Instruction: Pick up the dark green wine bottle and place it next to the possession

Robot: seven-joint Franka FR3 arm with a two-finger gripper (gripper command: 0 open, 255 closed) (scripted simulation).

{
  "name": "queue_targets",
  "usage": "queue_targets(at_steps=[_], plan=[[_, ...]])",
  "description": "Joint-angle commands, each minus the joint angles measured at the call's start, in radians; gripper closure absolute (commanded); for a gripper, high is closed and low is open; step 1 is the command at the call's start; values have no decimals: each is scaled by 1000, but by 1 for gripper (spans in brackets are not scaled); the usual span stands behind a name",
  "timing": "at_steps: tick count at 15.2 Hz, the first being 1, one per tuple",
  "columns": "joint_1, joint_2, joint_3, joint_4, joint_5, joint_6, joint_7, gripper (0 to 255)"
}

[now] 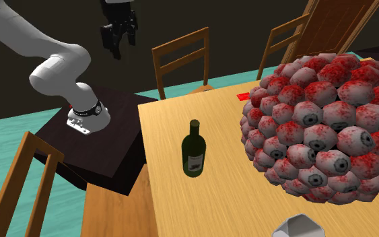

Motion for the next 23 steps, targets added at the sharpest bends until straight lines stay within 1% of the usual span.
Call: queue_targets(at_steps=[1,6,12,18,23], plan=[[0,0,0,0,0,0,0,0],[-20,167,-49,61,-25,99,-56,0],[-39,381,-101,178,-35,189,-122,0],[-57,606,-144,343,-23,240,-188,0],[-77,804,-170,521,3,250,-241,0]])
